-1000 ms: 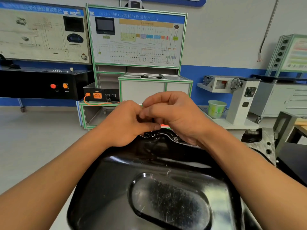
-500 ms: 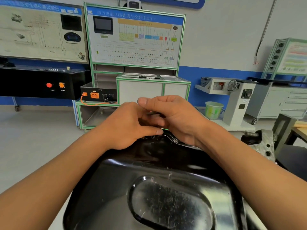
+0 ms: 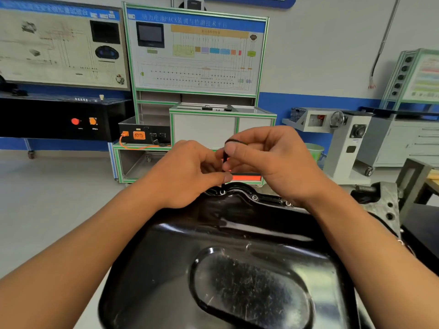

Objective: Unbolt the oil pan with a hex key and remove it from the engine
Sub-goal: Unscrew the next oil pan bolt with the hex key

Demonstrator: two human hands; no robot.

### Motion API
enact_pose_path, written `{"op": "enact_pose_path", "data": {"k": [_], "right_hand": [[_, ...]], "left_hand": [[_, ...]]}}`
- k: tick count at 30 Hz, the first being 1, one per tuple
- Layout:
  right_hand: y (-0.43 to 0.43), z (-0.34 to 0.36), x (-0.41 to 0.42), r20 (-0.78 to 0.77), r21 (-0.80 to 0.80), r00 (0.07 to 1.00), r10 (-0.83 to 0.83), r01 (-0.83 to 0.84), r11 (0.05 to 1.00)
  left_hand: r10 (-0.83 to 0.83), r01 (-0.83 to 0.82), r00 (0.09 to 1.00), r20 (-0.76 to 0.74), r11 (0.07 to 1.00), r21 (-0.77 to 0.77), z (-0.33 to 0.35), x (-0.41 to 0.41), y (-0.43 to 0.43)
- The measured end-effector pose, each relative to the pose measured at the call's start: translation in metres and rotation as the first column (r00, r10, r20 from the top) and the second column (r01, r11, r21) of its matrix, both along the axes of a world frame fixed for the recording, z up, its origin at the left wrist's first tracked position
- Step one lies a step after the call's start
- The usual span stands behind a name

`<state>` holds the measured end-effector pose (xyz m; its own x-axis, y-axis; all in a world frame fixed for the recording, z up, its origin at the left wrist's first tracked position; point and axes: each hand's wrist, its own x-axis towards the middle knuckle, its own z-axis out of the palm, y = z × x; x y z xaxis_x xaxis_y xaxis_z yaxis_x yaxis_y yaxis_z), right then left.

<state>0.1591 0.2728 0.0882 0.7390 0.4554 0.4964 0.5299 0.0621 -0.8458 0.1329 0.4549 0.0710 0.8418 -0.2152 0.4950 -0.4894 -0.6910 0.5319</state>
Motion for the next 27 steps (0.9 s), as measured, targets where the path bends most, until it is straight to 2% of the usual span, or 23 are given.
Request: {"op": "enact_pose_path", "data": {"k": [2,5,12,20,23,27], "right_hand": [[0.004,-0.001,0.001,-0.003,-0.007,1.0,0.023,-0.023,1.0],[0.014,0.001,0.003,-0.105,0.008,0.994,0.009,-0.008,1.0],[0.029,0.008,-0.006,-0.313,-0.159,0.95,0.012,-0.065,0.985],[0.022,0.005,-0.007,-0.2,-0.097,0.978,0.061,-0.082,0.992],[0.016,0.005,-0.006,-0.075,-0.12,0.997,0.015,-0.024,0.993],[0.006,-0.003,-0.003,0.111,-0.039,0.99,-0.083,0.088,0.995]], "left_hand": [[-0.016,0.016,1.0,0.009,1.0,-0.003,0.0,0.0,0.001],[-0.058,0.058,0.998,-0.017,0.997,-0.052,0.0,-0.002,0.0],[-0.038,0.038,0.999,0.008,0.999,-0.014,-0.003,0.001,0.001],[-0.047,0.041,0.996,0.077,0.996,0.081,0.001,-0.004,-0.002],[-0.031,0.024,0.997,0.071,0.995,0.096,-0.001,0.0,-0.002],[-0.035,0.032,0.999,0.034,0.996,0.088,-0.001,0.001,0.001]]}}
